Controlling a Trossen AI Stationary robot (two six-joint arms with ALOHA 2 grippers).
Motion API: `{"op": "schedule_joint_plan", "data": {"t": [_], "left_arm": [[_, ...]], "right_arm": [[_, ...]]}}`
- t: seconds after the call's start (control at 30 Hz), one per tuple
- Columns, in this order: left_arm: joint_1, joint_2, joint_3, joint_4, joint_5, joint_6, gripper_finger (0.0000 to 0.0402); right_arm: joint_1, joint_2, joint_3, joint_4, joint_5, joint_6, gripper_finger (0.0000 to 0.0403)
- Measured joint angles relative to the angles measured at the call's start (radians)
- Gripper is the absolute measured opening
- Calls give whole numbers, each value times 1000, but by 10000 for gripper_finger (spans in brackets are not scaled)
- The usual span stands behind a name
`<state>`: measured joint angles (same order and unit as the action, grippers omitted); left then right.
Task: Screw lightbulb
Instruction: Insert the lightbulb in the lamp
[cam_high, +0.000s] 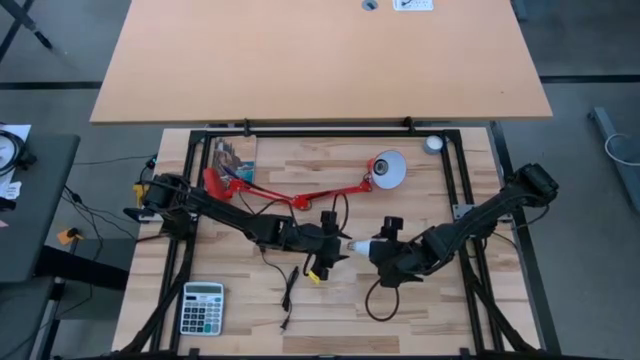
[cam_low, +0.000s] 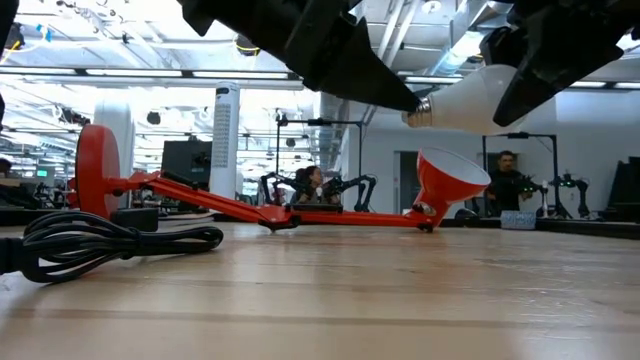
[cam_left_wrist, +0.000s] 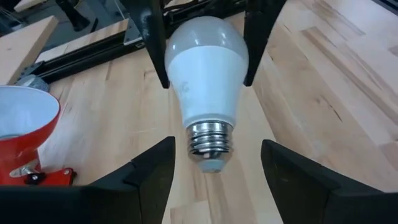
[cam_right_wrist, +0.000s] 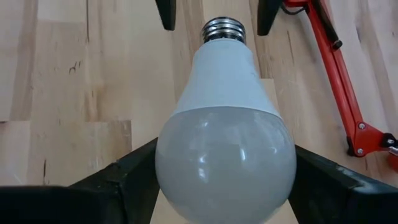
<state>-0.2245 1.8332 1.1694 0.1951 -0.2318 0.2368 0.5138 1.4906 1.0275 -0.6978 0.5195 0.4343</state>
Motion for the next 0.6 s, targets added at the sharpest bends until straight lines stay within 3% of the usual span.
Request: {"op": "schedule_joint_plan", "data": {"t": [0.6], "left_arm": [[1,0,0,18,-50,-20,229]], "right_arm": [[-32,0,0,50,5,-1,297]]}}
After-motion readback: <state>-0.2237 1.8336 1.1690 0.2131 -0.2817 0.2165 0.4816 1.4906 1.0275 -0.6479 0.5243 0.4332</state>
